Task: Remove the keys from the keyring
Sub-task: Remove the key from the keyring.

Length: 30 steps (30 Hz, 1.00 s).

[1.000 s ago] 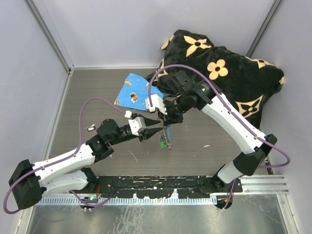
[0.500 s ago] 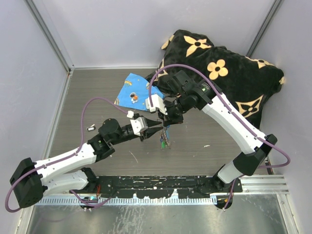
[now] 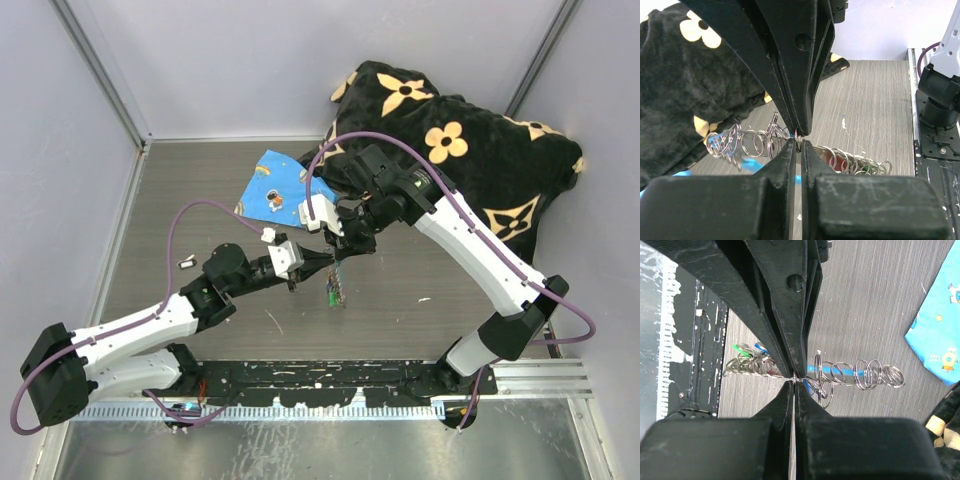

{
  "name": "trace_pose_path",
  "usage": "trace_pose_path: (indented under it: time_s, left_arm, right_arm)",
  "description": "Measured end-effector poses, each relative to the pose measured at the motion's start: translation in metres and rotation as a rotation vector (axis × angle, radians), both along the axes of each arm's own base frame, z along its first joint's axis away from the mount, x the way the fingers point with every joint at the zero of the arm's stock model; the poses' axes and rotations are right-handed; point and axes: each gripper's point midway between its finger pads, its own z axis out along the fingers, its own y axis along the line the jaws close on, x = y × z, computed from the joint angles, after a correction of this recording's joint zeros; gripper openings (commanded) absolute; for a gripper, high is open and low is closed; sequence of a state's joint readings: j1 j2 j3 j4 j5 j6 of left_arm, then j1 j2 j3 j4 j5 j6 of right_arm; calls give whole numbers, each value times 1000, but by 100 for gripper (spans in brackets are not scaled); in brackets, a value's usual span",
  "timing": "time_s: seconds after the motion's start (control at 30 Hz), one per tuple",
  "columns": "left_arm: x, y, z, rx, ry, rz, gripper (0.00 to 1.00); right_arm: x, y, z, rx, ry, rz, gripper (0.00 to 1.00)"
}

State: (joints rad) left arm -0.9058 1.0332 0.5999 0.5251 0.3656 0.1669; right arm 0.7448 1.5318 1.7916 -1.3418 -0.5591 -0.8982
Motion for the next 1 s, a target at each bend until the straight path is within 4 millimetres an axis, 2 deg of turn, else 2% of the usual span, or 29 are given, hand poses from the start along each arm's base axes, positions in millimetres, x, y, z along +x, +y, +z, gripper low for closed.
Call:
trace_pose_path:
  time_s: [0.2, 0.23, 0.3, 0.37, 0.57, 0.8, 0.9, 1.0]
  left_arm:
    - [-1, 0, -1, 0, 14, -2, 0]
    - [-1, 0, -1, -1, 18, -2, 2]
    - [-1, 0, -1, -1, 25, -3, 16]
    - [-1, -1, -1, -1, 29, -3, 18]
    - [-2, -1, 0, -7, 48, -5, 12]
    - [-3, -2, 4, -13, 54, -10, 14]
    - [-3, -3, 5, -15, 63, -11, 0]
    - [-3, -3, 4, -10, 79, -12, 0]
  right_arm:
    - [-1, -1, -1, -3, -6, 13, 2]
    - [-1, -1, -1, -3, -6, 13, 2]
    - [-1, -1, -1, -3, -6, 14, 2]
    - [-1, -1, 0, -2, -6, 14, 2]
    - [-2, -1, -1, -2, 2, 16, 2]
    - [-3, -2, -1, -6, 6, 16, 2]
    - [-3, -2, -1, -7, 7, 16, 2]
    - [-4, -3, -1, -9, 8, 17, 2]
